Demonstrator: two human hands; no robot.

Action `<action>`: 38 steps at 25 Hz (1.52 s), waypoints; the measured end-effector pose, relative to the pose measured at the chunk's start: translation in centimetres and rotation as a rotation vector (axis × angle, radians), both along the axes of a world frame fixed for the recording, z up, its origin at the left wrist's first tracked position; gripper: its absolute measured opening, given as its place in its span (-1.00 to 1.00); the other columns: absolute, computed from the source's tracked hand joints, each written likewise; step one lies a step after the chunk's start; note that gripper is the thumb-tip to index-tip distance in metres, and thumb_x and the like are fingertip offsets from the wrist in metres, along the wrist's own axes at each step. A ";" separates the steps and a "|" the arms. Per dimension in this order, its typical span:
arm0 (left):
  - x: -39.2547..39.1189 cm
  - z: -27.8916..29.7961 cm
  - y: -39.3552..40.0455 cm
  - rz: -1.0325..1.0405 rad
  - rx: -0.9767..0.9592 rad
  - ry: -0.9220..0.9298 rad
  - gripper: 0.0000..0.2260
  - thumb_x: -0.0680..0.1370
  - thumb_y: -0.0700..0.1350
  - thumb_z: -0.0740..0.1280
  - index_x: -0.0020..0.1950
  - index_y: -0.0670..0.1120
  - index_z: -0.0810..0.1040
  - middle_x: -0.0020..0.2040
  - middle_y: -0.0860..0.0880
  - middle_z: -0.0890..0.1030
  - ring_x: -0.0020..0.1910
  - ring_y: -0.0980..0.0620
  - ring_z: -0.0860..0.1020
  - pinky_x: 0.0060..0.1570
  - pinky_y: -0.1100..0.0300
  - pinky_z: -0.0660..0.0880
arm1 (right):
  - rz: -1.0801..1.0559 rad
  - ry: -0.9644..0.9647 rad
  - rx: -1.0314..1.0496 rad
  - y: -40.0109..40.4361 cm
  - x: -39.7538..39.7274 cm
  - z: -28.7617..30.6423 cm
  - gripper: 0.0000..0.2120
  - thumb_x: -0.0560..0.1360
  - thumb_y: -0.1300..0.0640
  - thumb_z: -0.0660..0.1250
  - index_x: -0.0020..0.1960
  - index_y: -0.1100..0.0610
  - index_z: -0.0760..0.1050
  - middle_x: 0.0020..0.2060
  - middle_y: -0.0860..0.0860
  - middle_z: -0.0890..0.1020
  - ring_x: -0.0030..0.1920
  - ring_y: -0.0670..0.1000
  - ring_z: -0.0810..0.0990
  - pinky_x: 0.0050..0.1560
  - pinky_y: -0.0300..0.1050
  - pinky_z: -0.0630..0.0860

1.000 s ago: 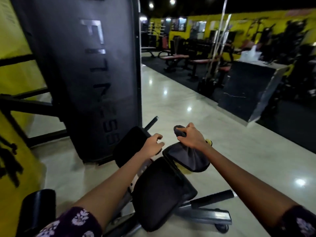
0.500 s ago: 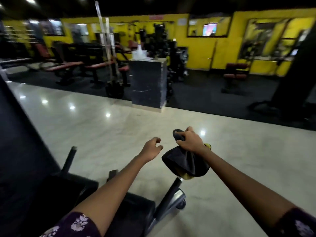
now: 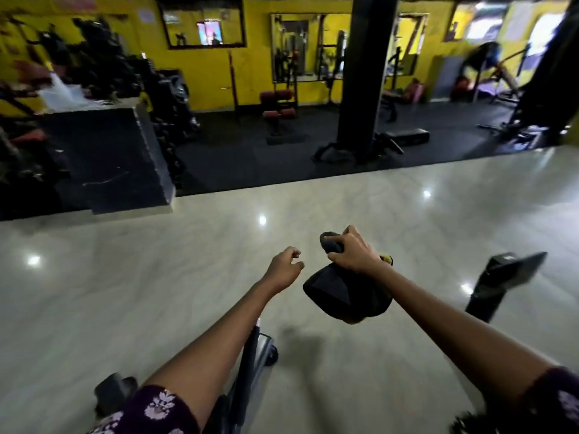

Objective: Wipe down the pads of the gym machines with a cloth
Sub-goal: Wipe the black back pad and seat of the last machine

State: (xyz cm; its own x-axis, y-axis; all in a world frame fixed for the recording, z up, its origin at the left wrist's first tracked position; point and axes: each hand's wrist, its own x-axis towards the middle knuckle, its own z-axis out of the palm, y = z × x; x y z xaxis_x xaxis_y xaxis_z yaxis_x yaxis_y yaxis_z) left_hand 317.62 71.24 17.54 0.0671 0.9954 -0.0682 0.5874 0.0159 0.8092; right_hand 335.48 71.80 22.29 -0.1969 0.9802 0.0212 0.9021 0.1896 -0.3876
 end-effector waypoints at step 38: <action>53.5 -0.4 55.6 -0.908 -0.030 0.135 -0.64 0.58 -0.16 0.25 0.37 -0.18 0.39 0.34 -0.14 0.46 0.31 -0.07 0.42 0.23 0.18 0.35 | -0.915 0.087 -0.030 43.0 47.1 -2.3 -0.60 0.48 0.00 0.32 0.32 -0.11 0.46 0.11 0.08 0.38 0.08 0.15 0.50 0.16 -0.05 0.44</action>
State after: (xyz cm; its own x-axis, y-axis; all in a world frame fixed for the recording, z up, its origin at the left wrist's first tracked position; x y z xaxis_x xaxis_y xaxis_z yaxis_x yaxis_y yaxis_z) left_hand 371.17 126.81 17.15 0.8120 0.5620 -0.1575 0.4742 -0.4779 0.7394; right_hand 382.55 114.83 19.95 0.6571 0.7532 -0.0288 0.6626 -0.5955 -0.4543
